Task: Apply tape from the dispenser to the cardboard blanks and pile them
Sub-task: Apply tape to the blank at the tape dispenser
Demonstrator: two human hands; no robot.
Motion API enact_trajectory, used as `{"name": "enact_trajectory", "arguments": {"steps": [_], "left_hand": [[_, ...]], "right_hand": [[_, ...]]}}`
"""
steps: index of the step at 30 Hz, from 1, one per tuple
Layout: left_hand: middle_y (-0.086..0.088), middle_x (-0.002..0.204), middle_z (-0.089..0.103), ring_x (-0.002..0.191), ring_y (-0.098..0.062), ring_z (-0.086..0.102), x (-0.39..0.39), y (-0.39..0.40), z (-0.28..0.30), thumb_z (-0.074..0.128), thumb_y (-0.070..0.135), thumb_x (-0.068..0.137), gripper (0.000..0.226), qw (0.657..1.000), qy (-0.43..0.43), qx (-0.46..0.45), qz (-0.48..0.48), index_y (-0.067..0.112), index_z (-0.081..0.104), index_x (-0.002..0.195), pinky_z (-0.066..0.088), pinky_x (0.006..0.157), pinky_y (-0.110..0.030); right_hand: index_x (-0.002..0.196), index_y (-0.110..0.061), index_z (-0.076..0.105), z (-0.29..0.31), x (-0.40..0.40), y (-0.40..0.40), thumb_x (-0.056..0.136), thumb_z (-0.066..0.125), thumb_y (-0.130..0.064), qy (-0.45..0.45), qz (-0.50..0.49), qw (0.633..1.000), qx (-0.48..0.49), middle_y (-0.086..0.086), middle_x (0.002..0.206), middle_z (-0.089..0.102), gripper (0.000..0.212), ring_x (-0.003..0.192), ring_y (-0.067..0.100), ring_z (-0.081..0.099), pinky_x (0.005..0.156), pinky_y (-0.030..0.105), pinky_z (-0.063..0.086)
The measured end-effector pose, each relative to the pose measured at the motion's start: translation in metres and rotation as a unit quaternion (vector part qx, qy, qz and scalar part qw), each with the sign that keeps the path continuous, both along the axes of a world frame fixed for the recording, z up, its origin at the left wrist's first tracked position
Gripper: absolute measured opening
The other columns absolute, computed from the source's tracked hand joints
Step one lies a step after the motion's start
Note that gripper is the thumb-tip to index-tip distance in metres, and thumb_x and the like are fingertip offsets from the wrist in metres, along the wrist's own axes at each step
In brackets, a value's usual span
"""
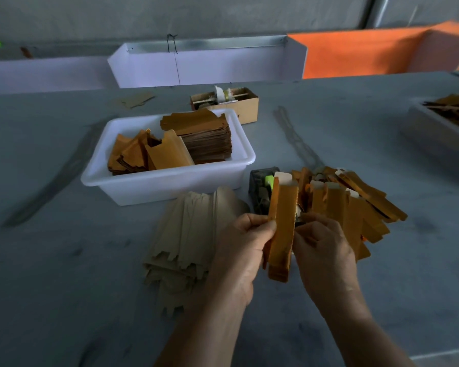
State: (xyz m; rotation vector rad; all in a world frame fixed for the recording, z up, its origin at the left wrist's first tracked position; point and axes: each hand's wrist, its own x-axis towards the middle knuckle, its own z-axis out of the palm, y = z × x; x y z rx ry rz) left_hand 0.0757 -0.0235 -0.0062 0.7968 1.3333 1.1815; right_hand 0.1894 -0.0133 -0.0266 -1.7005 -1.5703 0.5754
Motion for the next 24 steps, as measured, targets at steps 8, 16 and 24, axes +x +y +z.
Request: {"name": "enact_trajectory", "arguments": {"steps": [8, 16, 24], "left_hand": [[0.008, 0.063, 0.06, 0.045, 0.004, 0.054, 0.003, 0.002, 0.004, 0.062, 0.017, 0.091, 0.011, 0.998, 0.064, 0.019, 0.009, 0.019, 0.063, 0.08, 0.037, 0.04, -0.009], [0.01, 0.069, 0.068, 0.056, 0.009, 0.061, 0.003, 0.003, 0.01, 0.068, 0.025, 0.086, 0.007, 0.997, 0.08, 0.002, 0.001, 0.024, 0.066, 0.079, 0.04, 0.044, -0.006], [-0.001, 0.067, 0.069, 0.054, -0.007, 0.063, -0.003, -0.006, 0.011, 0.068, 0.012, 0.085, 0.009, 0.999, 0.045, -0.016, -0.006, 0.015, 0.066, 0.077, 0.05, 0.05, -0.018]], "right_hand": [[0.073, -0.019, 0.061, -0.009, -0.003, -0.003, 0.087, 0.064, -0.013, 0.036, -0.012, 0.999, 0.033, 0.002, 0.118, 0.056, 0.015, 0.106, 0.018, 0.054, 0.078, 0.022, 0.039], [0.08, -0.012, 0.06, 0.01, 0.008, -0.005, 0.089, 0.058, -0.011, -0.082, 0.012, 0.992, 0.096, 0.001, 0.093, 0.056, 0.009, 0.08, 0.017, 0.054, 0.061, 0.02, 0.041], [0.081, -0.021, 0.068, 0.044, 0.03, -0.011, 0.085, 0.058, -0.008, 0.188, 0.199, 0.96, -0.06, -0.006, 0.075, 0.068, 0.017, 0.069, 0.004, 0.062, 0.057, 0.019, 0.048]]}}
